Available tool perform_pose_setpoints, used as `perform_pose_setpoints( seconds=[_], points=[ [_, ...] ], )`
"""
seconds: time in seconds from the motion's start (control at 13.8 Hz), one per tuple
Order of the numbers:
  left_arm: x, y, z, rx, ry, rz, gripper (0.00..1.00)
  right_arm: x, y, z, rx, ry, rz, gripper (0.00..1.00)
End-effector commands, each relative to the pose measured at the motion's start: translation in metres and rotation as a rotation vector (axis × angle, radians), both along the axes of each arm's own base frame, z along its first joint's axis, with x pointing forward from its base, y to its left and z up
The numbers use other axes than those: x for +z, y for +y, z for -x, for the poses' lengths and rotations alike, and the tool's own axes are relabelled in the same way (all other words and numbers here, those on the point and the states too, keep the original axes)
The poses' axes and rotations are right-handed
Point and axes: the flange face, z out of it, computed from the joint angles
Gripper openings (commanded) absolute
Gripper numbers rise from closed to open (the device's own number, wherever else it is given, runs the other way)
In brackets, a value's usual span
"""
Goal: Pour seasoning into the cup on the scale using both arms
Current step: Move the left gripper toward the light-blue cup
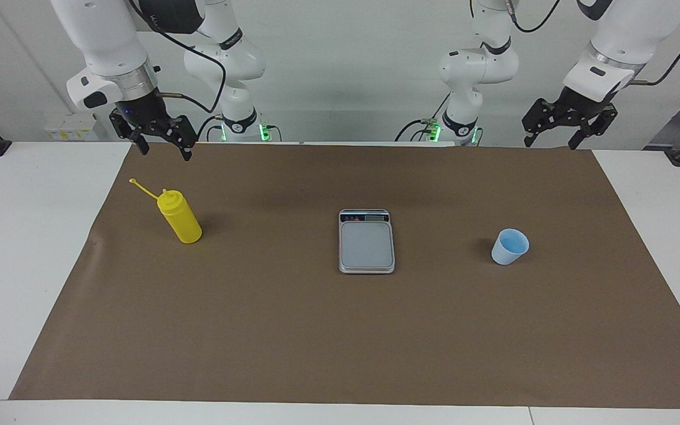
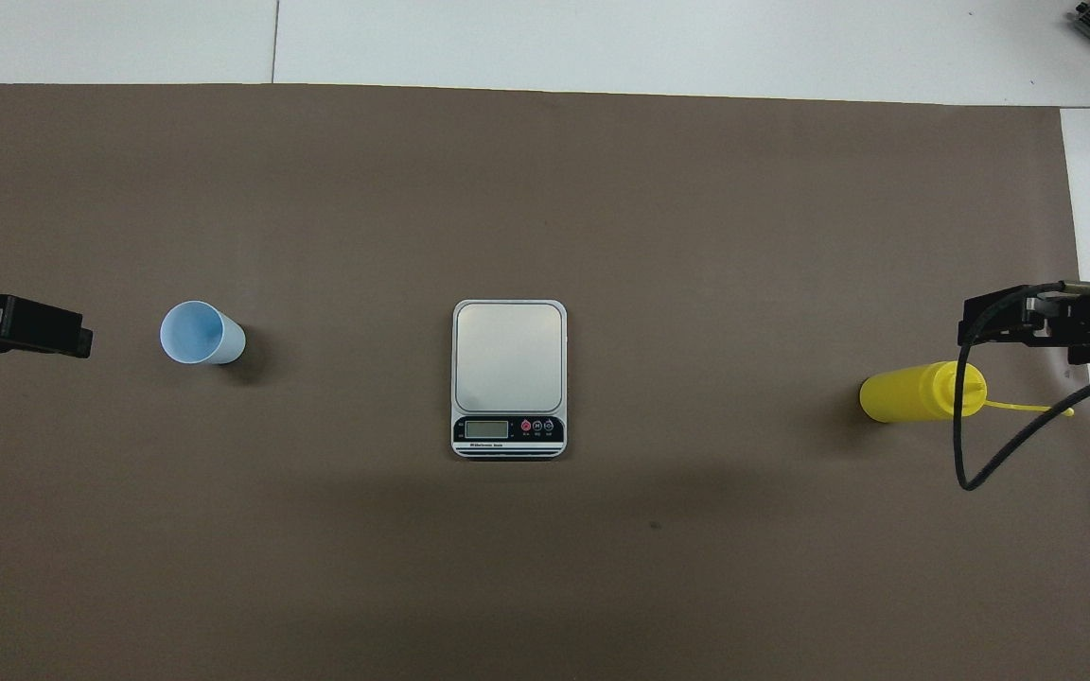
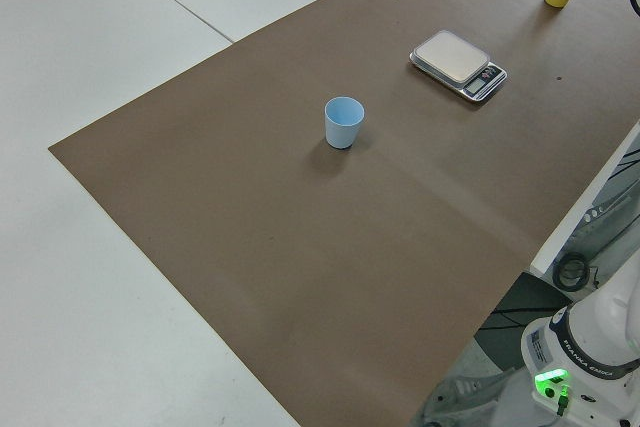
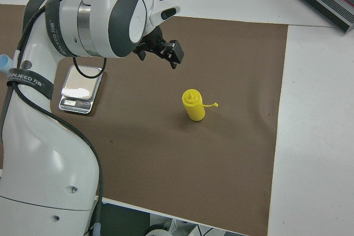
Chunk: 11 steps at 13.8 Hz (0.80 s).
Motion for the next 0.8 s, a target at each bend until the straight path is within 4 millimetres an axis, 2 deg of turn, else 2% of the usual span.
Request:
perform_pose_setpoints(
  seconds=[0.0, 0.72],
  points=[
    [0.0051, 0.0009, 0.0062, -0.007, 0.006, 0.003, 1.00, 0.0000, -0.0028, 0.0068, 0.024, -0.007, 0.012, 1.00],
    [0.0039, 0.0035, 0.0059, -0.003, 0.001, 0.000, 1.00, 0.0001, -0.0054, 0.0073, 0.018, -0.007, 0.006, 1.00]
  ],
)
